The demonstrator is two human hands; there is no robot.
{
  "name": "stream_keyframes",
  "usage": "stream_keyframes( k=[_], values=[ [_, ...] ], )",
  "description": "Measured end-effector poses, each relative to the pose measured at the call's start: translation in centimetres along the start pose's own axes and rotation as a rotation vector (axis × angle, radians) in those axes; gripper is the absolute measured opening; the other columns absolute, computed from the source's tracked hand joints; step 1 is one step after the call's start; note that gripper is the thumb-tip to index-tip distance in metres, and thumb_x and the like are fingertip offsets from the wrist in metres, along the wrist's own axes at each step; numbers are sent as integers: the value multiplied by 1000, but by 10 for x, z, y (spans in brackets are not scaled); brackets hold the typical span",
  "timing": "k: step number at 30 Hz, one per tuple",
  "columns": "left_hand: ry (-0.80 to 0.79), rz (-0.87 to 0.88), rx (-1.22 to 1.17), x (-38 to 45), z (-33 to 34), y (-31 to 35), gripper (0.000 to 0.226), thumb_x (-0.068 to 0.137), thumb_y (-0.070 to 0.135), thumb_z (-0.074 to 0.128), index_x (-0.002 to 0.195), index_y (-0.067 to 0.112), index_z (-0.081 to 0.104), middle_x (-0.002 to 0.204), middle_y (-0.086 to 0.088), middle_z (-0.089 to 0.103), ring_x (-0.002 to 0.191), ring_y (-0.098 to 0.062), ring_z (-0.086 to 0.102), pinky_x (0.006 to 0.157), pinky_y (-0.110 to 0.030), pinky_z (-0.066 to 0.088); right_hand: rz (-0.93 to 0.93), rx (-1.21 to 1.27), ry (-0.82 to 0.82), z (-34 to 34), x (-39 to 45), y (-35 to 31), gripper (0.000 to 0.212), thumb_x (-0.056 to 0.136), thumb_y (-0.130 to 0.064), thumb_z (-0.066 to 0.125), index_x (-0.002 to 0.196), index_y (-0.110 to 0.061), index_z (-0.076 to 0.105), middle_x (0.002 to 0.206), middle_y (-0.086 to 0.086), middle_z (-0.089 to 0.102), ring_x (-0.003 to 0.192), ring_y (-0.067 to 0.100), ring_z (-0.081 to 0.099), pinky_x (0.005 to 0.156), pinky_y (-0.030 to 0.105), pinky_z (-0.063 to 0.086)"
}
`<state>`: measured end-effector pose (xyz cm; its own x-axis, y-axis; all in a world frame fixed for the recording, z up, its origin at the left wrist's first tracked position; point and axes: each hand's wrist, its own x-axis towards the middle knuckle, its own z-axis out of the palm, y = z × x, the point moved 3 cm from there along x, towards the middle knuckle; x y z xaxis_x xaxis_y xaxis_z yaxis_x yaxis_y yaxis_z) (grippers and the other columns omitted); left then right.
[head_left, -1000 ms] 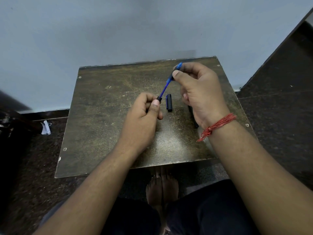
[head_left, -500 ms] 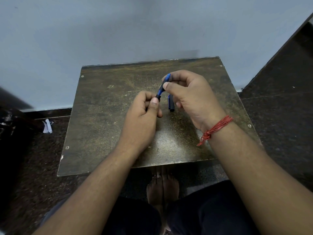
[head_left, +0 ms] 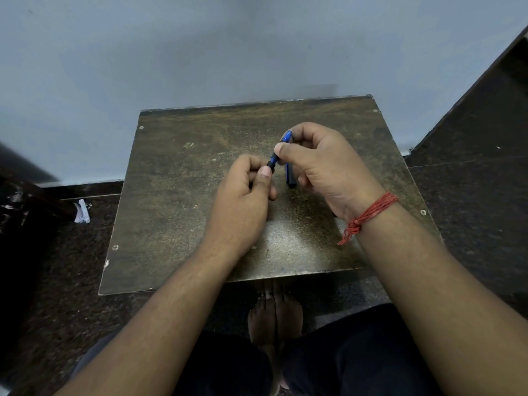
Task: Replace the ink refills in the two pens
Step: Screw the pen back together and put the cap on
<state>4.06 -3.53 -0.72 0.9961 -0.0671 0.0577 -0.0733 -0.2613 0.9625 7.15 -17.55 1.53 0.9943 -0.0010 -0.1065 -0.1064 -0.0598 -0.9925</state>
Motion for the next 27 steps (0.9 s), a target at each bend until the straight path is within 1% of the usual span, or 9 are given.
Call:
stream_keyframes(
  k=[4, 7, 9, 12, 15, 19, 22, 25, 27],
  values=[
    [-32, 10, -20, -1, 5, 1, 22, 107, 15, 46, 91, 26, 56, 67, 9, 59, 46, 3, 47, 47, -8, 34, -28, -90, 34, 0, 2, 2, 23, 89, -16, 68, 75, -14, 51, 67, 8, 52, 45, 11, 41, 42, 21, 35],
    [-19, 14, -13, 0, 4, 0, 21, 107, 17, 46, 91, 26, 55, 64, 14, 61, 47, 3, 46, 49, -9, 34, -40, -185, 63, -2, 1, 3, 33, 88, -36, 73, 76, -14, 52, 66, 8, 50, 53, 16, 44, 51, 31, 40],
    [-8, 21, -2, 1, 2, -1, 20, 107, 20, 46, 90, 27, 55, 65, 17, 61, 48, 3, 45, 50, -10, 34, -21, -111, 78, -4, 1, 4, 35, 87, -42, 74, 80, -14, 55, 69, 8, 55, 49, 11, 44, 48, 28, 40],
    [6, 16, -1, 1, 1, -2, 21, 107, 21, 46, 90, 29, 55, 66, 16, 62, 47, 2, 43, 49, -13, 34, 30, 130, 47, -4, 1, 3, 22, 93, -31, 70, 95, -10, 65, 86, 14, 69, 43, 6, 40, 37, 18, 33],
    [12, -3, -18, 1, 0, -3, 20, 107, 22, 45, 91, 27, 56, 67, 14, 62, 46, 1, 41, 46, -14, 34, 50, 236, -22, -2, 1, 3, 13, 98, -14, 61, 107, -6, 68, 105, 13, 76, 42, 8, 33, 36, 16, 27],
    [8, -6, -17, 1, 0, -2, 20, 107, 21, 45, 90, 25, 55, 65, 14, 61, 45, 0, 40, 46, -15, 33, 21, 239, -29, 1, 3, 4, 3, 96, -11, 64, 93, -10, 66, 84, 11, 72, 39, 6, 29, 36, 15, 24],
    [-2, 2, -15, 0, 2, 0, 20, 107, 19, 45, 90, 22, 55, 62, 16, 60, 44, 1, 43, 46, -12, 33, 7, 208, 28, 1, 5, 8, 20, 90, -20, 73, 79, -17, 57, 57, -5, 54, 36, 3, 31, 36, 16, 24],
    [-6, -3, -15, 0, 3, 0, 20, 108, 21, 45, 91, 25, 55, 65, 14, 61, 46, 2, 43, 48, -15, 35, 15, 192, 51, 3, 6, 11, 26, 88, -31, 75, 80, -18, 54, 56, -6, 52, 38, 4, 32, 38, 18, 26],
    [-3, -12, -22, 1, 2, -1, 19, 107, 23, 45, 91, 28, 55, 68, 10, 61, 49, -1, 42, 52, -23, 36, 15, 196, 39, 4, 5, 10, 21, 91, -31, 72, 89, -16, 59, 73, 7, 67, 39, 4, 35, 37, 17, 28]
  ],
)
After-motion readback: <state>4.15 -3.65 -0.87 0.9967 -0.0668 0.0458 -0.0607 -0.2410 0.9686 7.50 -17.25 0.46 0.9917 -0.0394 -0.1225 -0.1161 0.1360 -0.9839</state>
